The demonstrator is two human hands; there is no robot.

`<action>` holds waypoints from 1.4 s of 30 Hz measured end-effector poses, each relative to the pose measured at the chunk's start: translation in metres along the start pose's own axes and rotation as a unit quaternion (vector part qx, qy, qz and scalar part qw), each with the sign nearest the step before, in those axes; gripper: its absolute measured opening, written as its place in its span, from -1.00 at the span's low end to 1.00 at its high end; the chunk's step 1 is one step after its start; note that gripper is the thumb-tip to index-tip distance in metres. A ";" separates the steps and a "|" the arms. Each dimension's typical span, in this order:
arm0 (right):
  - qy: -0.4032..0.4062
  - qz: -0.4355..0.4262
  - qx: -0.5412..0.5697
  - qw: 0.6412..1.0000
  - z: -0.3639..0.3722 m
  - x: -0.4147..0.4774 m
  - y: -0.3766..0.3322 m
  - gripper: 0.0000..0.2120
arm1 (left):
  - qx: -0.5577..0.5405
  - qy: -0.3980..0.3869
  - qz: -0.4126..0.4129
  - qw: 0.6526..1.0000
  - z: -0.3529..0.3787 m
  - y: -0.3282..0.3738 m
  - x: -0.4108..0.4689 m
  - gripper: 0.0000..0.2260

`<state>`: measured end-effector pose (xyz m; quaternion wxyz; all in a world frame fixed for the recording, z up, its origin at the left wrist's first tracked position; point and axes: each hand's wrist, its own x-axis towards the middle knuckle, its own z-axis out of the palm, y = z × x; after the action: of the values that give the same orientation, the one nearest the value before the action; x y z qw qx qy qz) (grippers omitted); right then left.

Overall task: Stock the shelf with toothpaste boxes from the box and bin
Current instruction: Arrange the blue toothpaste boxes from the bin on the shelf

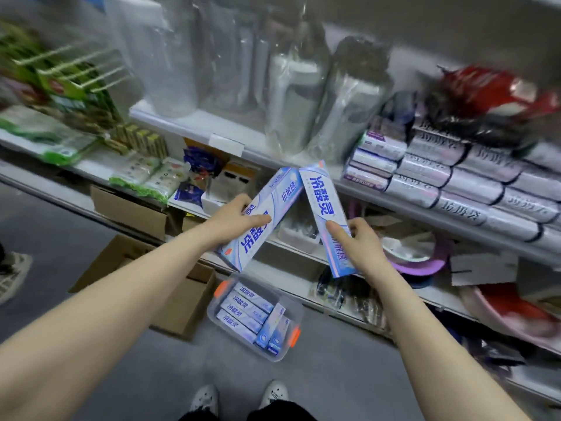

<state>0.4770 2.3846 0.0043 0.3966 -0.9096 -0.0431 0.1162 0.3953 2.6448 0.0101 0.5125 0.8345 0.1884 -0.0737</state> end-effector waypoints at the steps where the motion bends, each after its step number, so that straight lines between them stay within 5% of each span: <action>1: 0.021 -0.005 0.020 1.000 -0.004 -0.005 -0.007 -0.58 | -0.010 0.006 0.015 1.000 -0.001 0.010 -0.003 -0.65; 13: 0.215 -0.062 0.191 0.956 -0.056 -0.051 -0.085 -0.69 | -0.187 0.032 0.150 0.970 0.002 0.111 -0.031 -0.72; 20: 0.247 -0.090 0.192 0.945 -0.105 -0.068 -0.126 -0.50 | -0.229 0.013 0.215 0.949 -0.011 0.169 -0.042 -0.74; 25: 0.275 -0.120 0.176 0.937 -0.139 -0.073 -0.143 -0.60 | -0.225 0.020 0.255 0.940 -0.024 0.201 -0.046 -0.71; 31: 0.294 -0.148 0.102 0.939 -0.194 -0.059 -0.166 -0.62 | -0.213 0.053 0.294 0.930 -0.041 0.235 -0.044 -0.79; 42: 0.348 -0.187 -0.271 0.878 -0.297 0.039 -0.238 -0.59 | -0.121 0.156 0.303 0.932 -0.057 0.277 -0.013 -0.78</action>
<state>0.5907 2.3422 0.3676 0.1383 -0.9383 -0.1019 -0.3001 0.4877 2.5804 0.2702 0.5715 0.7848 0.0114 0.2392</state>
